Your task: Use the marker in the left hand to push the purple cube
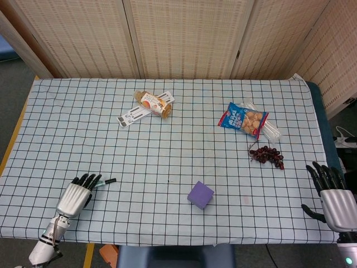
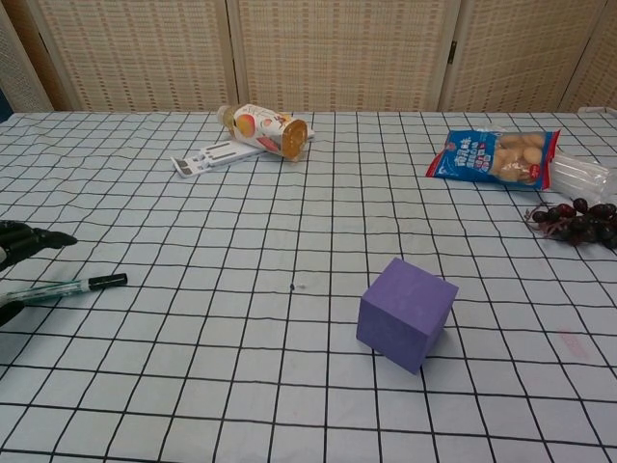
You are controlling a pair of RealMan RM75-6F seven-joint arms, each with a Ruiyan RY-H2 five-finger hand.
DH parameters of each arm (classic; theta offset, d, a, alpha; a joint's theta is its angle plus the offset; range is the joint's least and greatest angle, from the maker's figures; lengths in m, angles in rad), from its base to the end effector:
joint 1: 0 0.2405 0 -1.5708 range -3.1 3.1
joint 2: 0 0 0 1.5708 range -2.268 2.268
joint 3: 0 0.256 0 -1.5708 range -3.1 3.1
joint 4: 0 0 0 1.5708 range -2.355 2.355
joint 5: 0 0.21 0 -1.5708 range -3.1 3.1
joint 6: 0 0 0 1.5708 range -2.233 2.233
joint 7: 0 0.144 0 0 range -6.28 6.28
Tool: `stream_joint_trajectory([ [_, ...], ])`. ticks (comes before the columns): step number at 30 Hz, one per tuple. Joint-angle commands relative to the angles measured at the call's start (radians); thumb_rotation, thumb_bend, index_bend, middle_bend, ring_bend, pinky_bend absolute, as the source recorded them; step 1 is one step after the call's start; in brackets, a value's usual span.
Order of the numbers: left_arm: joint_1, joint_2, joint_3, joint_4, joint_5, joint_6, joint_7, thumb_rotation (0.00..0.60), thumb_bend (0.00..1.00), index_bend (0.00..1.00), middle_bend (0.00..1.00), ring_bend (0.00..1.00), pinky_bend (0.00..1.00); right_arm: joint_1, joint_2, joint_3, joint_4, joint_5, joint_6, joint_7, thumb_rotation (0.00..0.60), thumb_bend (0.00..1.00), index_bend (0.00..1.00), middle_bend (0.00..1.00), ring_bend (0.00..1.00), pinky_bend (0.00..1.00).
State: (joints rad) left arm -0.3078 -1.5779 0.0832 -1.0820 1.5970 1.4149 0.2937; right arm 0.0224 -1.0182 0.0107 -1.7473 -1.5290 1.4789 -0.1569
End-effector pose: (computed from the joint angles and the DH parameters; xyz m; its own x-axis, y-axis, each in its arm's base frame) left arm -0.3056 0.2278 0.0199 0.7254 -0.0224 0.6880 0.6420 -0.3385 -0.6879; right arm -0.3013 -0.1524 0.1708 0.5053 -0.0751 0.8597 -0.8618 0.0074 0.5072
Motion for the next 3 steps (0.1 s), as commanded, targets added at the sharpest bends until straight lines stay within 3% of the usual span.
stream_joint_trajectory([
  [1, 0.071, 0.185, -0.011, -0.332, -0.07, 0.045, -0.147, 0.6, 0.39, 0.04, 0.06, 0.02, 0.24, 0.001, -0.002, 0.001, -0.001, 0.009, -0.006, -0.007, 0.6, 0.07, 0.0, 0.0, 0.0, 0.0],
  [3, 0.089, 0.27, 0.006, -0.446, -0.075, 0.044, -0.248, 0.6, 0.38, 0.0, 0.02, 0.0, 0.22, 0.002, -0.004, 0.001, -0.002, 0.015, -0.012, -0.011, 0.6, 0.07, 0.0, 0.0, 0.0, 0.0],
])
